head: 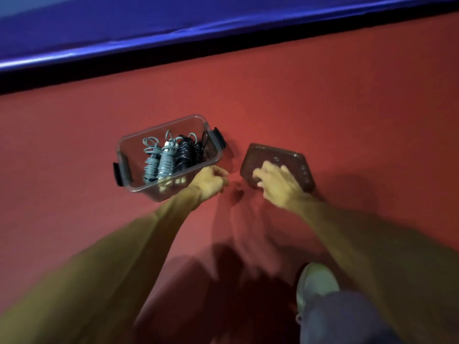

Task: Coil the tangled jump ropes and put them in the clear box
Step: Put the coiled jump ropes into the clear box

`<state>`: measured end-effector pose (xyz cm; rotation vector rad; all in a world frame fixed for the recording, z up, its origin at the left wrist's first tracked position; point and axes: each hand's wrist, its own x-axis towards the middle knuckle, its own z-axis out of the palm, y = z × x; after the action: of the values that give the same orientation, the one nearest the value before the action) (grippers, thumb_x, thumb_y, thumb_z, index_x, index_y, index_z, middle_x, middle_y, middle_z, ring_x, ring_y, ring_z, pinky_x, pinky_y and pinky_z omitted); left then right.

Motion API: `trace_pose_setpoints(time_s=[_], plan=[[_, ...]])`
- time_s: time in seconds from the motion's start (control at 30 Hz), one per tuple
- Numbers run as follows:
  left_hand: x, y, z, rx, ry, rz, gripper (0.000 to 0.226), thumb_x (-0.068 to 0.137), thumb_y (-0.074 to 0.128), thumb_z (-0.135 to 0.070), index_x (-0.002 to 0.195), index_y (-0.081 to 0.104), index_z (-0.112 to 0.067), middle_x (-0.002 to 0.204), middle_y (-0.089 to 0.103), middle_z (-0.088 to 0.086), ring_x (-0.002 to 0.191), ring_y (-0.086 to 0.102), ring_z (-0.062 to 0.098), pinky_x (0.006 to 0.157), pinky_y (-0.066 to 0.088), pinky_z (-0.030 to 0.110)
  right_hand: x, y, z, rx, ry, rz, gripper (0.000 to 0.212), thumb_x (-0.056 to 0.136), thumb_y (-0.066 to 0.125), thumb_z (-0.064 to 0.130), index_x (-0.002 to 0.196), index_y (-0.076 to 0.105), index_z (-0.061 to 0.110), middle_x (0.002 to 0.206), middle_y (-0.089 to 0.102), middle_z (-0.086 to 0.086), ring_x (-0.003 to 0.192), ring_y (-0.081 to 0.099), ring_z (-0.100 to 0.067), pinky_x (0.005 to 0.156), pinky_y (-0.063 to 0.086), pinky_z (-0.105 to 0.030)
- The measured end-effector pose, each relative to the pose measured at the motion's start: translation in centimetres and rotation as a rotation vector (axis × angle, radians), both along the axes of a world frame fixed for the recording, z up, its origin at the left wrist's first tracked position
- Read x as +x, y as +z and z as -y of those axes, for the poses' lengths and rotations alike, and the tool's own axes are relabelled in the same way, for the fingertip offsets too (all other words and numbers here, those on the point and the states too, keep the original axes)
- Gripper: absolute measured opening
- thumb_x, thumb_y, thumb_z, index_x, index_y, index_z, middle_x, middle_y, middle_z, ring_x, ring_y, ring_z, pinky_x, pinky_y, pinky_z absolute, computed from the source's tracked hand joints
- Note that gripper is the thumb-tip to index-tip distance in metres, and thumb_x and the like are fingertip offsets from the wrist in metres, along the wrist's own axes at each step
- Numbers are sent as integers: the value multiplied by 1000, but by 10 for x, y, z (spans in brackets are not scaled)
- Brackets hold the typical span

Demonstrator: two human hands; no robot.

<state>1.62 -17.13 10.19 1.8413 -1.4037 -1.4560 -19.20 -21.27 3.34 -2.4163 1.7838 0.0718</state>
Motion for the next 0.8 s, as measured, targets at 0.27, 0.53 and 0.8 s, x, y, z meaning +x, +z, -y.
trace_pose_setpoints(time_s=[0.27,0.53,0.8], plan=[[28,64,-71,-35,-4,83,13,89,56,2,95,57,-10,71,54,3,59,51,15,38,36,9,27,150,-68,-263,77,85,28,92,51,5,120,52,9,111,54,-9,107,51,-32,83,40,-41],[73,113,-142,3,153,144,36,86,63,-43,106,61,-12,93,59,7,67,50,18,56,38,23,71,228,-99,-226,-309,618,29,96,45,3,120,59,8,114,59,-15,105,57,-38,82,42,-40],[141,81,-138,-57,604,91,34,74,64,-16,104,57,-1,104,68,23,92,68,37,76,59,51,114,218,-56,-11,-535,1072,19,92,51,10,92,70,13,86,59,-5,84,53,-19,72,44,-30]])
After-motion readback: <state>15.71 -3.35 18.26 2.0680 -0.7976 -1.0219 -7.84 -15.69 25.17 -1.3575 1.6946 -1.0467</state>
